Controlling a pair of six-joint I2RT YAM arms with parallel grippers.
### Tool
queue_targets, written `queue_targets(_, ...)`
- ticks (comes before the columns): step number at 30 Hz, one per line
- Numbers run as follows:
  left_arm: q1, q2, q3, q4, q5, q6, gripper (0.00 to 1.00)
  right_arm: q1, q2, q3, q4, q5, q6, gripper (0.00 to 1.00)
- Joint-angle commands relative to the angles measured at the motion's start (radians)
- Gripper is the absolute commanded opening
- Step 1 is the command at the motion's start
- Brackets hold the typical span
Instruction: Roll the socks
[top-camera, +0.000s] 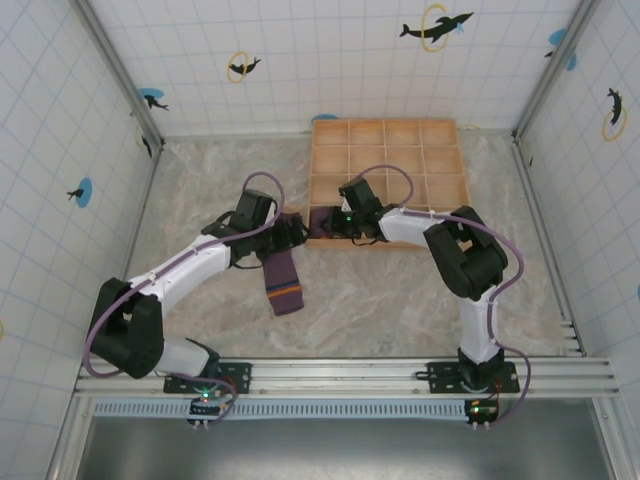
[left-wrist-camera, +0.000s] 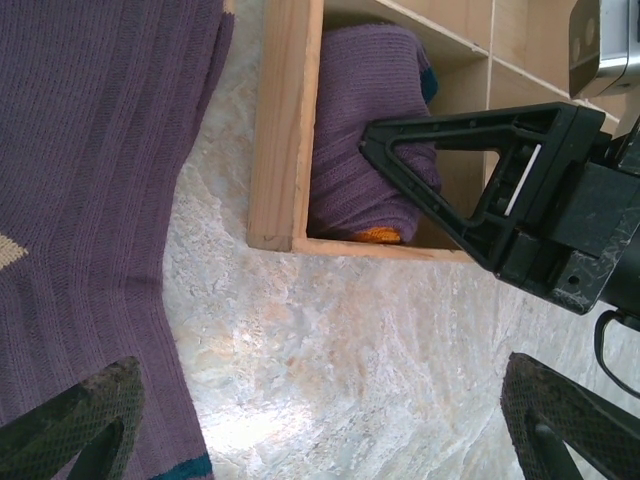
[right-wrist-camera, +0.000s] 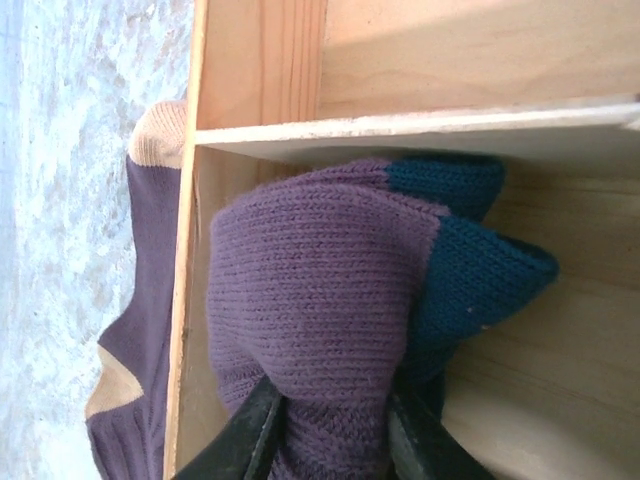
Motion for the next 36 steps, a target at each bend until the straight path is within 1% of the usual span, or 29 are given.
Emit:
queue_targets(1,0.007,-0.012,-0.020,0.005,0.007,-0.002,0.93,0.014,0.022,-0.027,-0.081,0.013,-0.020,0.35)
queue_targets(3,0.007,-0.011,-0.021,0.008,0.008,-0.001,0.93,0.013,0.013,-0.024,-0.092,0.013,-0.032,0.43)
queue_targets(6,0.008,-0.007,-0.018,0.007,0.009,0.000,0.93,0.010,-0.005,-0.010,-0.121,0.028,-0.055,0.49)
queue_targets(8,0.008,-0.007,-0.017,0.007,0.008,-0.001,0.93,0.009,-0.015,0.009,-0.153,0.043,-0.074,0.54)
queue_targets(12,0.008,-0.006,-0.015,0.001,0.004,-0.001,0.93,0.008,-0.031,0.058,-0.235,0.080,-0.123,0.57)
queue_targets(18,0.007,-0.005,-0.012,0.002,0.003,0.000,0.93,0.007,-0.061,0.102,-0.306,0.109,-0.174,0.69)
queue_targets(20,0.007,-0.001,-0.008,-0.001,0.006,-0.001,0.93,0.006,-0.070,0.116,-0.331,0.121,-0.193,0.74)
queue_targets(24,0.008,0.007,0.000,-0.006,-0.003,-0.003,0.93,0.005,-0.107,0.123,-0.354,0.131,-0.230,0.88)
queue_targets(27,0.018,0.024,0.013,-0.021,0.011,-0.004,0.94,0.009,-0.145,0.127,-0.367,0.131,-0.268,0.93)
queue_targets(28,0.027,0.030,0.016,-0.023,0.025,-0.007,0.94,0.013,-0.161,0.126,-0.374,0.134,-0.283,1.00)
queue_targets(31,0.059,0.048,0.019,-0.021,0.075,-0.014,0.93,0.039,-0.207,0.121,-0.398,0.150,-0.331,1.00)
queue_targets(32,0.088,0.052,0.024,-0.026,0.079,-0.011,0.93,0.050,-0.220,0.118,-0.409,0.152,-0.341,1.00)
queue_targets(36,0.126,0.082,0.061,-0.090,0.079,0.008,0.93,0.121,-0.286,0.061,-0.415,0.211,-0.373,1.00)
